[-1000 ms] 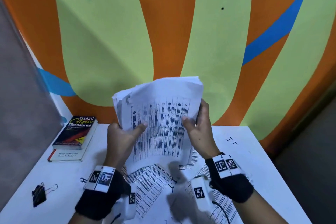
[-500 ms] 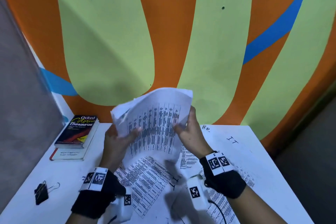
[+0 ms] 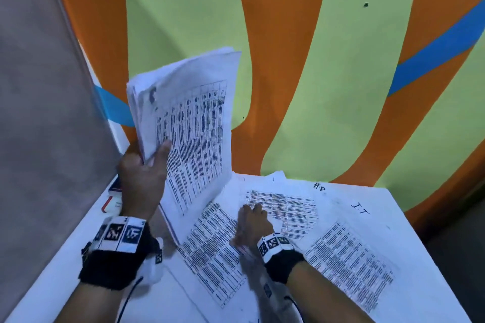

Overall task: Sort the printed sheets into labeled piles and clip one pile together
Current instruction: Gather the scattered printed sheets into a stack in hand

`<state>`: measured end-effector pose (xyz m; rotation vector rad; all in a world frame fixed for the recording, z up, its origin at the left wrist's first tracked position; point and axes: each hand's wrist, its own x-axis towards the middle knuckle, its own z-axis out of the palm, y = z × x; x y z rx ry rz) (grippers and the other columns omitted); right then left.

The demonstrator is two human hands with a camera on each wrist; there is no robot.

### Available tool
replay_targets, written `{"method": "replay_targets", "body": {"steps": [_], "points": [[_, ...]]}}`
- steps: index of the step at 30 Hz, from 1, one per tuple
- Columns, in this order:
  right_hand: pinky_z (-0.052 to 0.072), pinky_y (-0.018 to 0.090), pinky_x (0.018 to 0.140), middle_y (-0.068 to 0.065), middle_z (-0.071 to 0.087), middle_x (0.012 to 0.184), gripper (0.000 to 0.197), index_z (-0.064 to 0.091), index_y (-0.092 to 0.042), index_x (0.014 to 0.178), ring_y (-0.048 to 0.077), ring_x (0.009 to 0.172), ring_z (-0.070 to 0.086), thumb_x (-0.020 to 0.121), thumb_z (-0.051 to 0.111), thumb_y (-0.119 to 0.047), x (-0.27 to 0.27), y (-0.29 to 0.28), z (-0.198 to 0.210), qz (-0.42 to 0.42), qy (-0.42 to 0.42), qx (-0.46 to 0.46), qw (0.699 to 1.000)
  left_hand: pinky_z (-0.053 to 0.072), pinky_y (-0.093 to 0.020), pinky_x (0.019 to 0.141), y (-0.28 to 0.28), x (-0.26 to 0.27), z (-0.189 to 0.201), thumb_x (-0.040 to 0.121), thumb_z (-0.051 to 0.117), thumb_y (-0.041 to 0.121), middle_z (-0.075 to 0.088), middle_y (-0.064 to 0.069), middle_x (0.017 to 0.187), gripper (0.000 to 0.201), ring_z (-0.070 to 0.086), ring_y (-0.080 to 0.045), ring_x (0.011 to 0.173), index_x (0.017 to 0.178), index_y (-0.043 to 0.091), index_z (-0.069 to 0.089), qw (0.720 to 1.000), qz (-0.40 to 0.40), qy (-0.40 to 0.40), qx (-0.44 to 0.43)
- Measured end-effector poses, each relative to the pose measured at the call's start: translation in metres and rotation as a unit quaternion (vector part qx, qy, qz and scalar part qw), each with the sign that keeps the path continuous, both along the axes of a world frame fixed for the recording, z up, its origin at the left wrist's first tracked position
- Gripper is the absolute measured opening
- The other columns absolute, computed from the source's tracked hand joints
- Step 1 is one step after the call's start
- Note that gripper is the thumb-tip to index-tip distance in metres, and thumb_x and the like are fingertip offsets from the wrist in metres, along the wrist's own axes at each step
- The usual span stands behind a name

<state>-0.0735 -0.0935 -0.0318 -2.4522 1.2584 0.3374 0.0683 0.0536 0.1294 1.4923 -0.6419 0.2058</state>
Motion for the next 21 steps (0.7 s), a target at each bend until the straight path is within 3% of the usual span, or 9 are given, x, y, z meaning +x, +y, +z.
{"method": "replay_targets", "body": {"steps": [1, 3, 5, 7, 10, 12, 14, 16, 21], "points": [[0.048, 0.05, 0.092, 0.018, 0.034, 0.132, 0.092, 0.03, -0.013, 0.132, 0.039, 0.119, 0.045, 0.063, 0.08, -0.046, 0.001, -0.002, -0.001, -0.009, 0.0, 0.022, 1.0, 0.044, -0.004, 0.069, 0.002, 0.003, -0.001, 0.086, 0.069, 0.023, 0.065, 0.0, 0.092, 0.019, 0.059, 0.012, 0.072, 0.1, 0.01, 0.069, 1.0, 0.013, -0.014, 0.002], [0.051, 0.047, 0.091, 0.019, 0.044, 0.129, 0.085, 0.031, -0.008, 0.133, 0.037, 0.115, 0.053, 0.07, 0.078, -0.04, 0.001, -0.005, -0.002, -0.003, -0.009, 0.051, 0.999, 0.046, -0.004, 0.073, 0.006, 0.006, -0.003, 0.087, 0.068, 0.024, 0.065, 0.003, 0.092, 0.024, 0.058, 0.02, 0.075, 0.104, 0.008, 0.068, 1.0, 0.017, -0.025, -0.001], [0.054, 0.043, 0.087, 0.017, 0.057, 0.119, 0.054, 0.043, -0.003, 0.123, 0.033, 0.105, 0.061, 0.083, 0.067, -0.031, 0.0, -0.004, -0.001, 0.009, -0.062, 0.032, 0.998, 0.05, -0.014, 0.077, 0.008, 0.007, -0.001, 0.087, 0.068, 0.024, 0.065, 0.003, 0.091, 0.02, 0.057, 0.022, 0.077, 0.104, 0.013, 0.067, 0.999, 0.029, -0.021, -0.009], [0.056, 0.041, 0.08, 0.016, 0.064, 0.108, 0.028, 0.054, -0.005, 0.105, 0.031, 0.095, 0.064, 0.089, 0.057, -0.027, -0.006, 0.0, 0.003, -0.003, -0.117, 0.018, 0.993, 0.05, -0.023, 0.082, 0.009, 0.009, 0.002, 0.087, 0.068, 0.024, 0.066, -0.002, 0.093, 0.021, 0.061, 0.014, 0.077, 0.105, 0.013, 0.066, 0.999, 0.039, -0.017, -0.026], [0.053, 0.034, 0.071, 0.013, 0.068, 0.097, 0.017, 0.061, -0.006, 0.088, 0.026, 0.086, 0.065, 0.085, 0.059, -0.023, -0.023, -0.013, 0.02, -0.026, -0.149, 0.044, 0.988, 0.049, -0.021, 0.087, 0.014, 0.014, 0.006, 0.087, 0.068, 0.027, 0.067, -0.005, 0.106, 0.031, 0.063, 0.003, 0.091, 0.109, 0.005, 0.066, 0.998, 0.05, -0.011, -0.044], [0.054, 0.034, 0.073, 0.013, 0.071, 0.092, 0.015, 0.068, -0.006, 0.085, 0.025, 0.087, 0.068, 0.08, 0.064, -0.019, -0.033, -0.035, 0.033, -0.017, -0.143, 0.046, 0.988, 0.048, -0.021, 0.091, 0.016, 0.015, 0.008, 0.087, 0.067, 0.029, 0.065, -0.004, 0.113, 0.036, 0.063, -0.003, 0.1, 0.112, 0.003, 0.065, 0.998, 0.053, -0.015, -0.042], [0.057, 0.037, 0.075, 0.013, 0.072, 0.089, 0.017, 0.071, -0.004, 0.084, 0.026, 0.085, 0.069, 0.078, 0.067, -0.019, -0.035, -0.053, 0.04, 0.002, -0.122, 0.042, 0.992, 0.047, -0.017, 0.091, 0.018, 0.015, 0.009, 0.087, 0.067, 0.027, 0.063, 0.001, 0.113, 0.035, 0.061, 0.007, 0.097, 0.113, 0.003, 0.065, 0.998, 0.05, -0.014, -0.04], [0.058, 0.039, 0.074, 0.013, 0.072, 0.09, 0.023, 0.07, -0.002, 0.086, 0.026, 0.082, 0.069, 0.075, 0.072, -0.023, -0.027, -0.06, 0.039, 0.027, -0.094, 0.027, 0.995, 0.048, -0.021, 0.091, 0.019, 0.017, 0.009, 0.087, 0.067, 0.027, 0.062, 0.002, 0.112, 0.035, 0.062, 0.004, 0.096, 0.113, 0.003, 0.065, 0.998, 0.054, -0.015, -0.04], [0.048, 0.048, 0.093, 0.015, 0.044, 0.123, 0.042, 0.058, -0.005, 0.112, 0.034, 0.115, 0.046, 0.08, 0.066, -0.032, -0.005, -0.049, 0.017, 0.107, 0.019, -0.03, 0.994, 0.051, -0.034, 0.093, 0.028, 0.029, 0.007, 0.086, 0.068, 0.031, 0.065, -0.002, 0.11, 0.038, 0.062, -0.011, 0.101, 0.112, 0.003, 0.065, 0.997, 0.065, -0.008, -0.047]]}}
